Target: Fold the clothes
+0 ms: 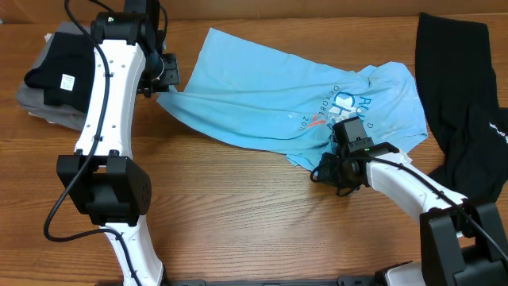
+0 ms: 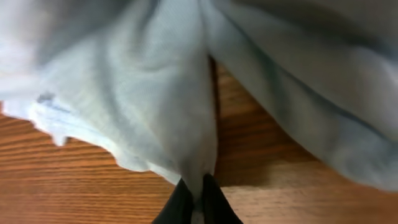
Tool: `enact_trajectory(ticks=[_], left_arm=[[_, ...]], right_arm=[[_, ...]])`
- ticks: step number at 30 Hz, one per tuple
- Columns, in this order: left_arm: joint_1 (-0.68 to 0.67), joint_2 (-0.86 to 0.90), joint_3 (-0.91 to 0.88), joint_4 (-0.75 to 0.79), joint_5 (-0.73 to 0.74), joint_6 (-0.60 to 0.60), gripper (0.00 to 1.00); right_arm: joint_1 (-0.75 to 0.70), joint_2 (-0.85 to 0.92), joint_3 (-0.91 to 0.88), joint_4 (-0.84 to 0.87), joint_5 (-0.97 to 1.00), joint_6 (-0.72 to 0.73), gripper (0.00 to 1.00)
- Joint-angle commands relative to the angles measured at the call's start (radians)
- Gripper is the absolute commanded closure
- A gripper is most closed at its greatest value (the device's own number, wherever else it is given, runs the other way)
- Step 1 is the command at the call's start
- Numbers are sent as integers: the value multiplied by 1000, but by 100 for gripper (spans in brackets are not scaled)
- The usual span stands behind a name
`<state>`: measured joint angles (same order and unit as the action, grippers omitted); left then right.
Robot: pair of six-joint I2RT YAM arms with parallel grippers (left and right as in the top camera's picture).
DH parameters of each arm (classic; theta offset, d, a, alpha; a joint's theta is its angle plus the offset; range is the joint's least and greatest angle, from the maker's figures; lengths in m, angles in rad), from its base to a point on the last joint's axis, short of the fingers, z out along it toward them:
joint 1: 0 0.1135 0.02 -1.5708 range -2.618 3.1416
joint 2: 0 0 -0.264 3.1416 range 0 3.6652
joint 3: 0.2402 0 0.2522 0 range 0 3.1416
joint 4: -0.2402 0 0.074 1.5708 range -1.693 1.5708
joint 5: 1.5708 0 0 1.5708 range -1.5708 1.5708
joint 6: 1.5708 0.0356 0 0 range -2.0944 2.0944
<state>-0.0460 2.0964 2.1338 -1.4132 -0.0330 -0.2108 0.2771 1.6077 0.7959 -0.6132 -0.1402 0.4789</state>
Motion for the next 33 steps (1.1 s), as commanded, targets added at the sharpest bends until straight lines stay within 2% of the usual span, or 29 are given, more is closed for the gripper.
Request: enact_trajectory(ticks=[1, 6, 11, 17, 26, 33], left_arm=[[-1, -24, 8, 0, 5, -6, 96], [10, -34, 14, -20, -3, 9, 96], [21, -64, 55, -74, -3, 9, 96], [18, -147, 102, -119, -2, 10, 96], [-1, -229, 101, -151, 1, 9, 96], [-35, -205, 99, -152, 0, 9, 96]], right_arm=[[-20, -14, 27, -54, 36, 23, 96], [-104, -116, 157, -296, 64, -46, 96], [-175, -234, 362, -563, 103, -172, 96], [-183, -265, 637, -834, 192, -289, 96], [-101, -246, 697, -876, 191, -331, 96], [113, -162, 697, -834, 129, -330, 96]])
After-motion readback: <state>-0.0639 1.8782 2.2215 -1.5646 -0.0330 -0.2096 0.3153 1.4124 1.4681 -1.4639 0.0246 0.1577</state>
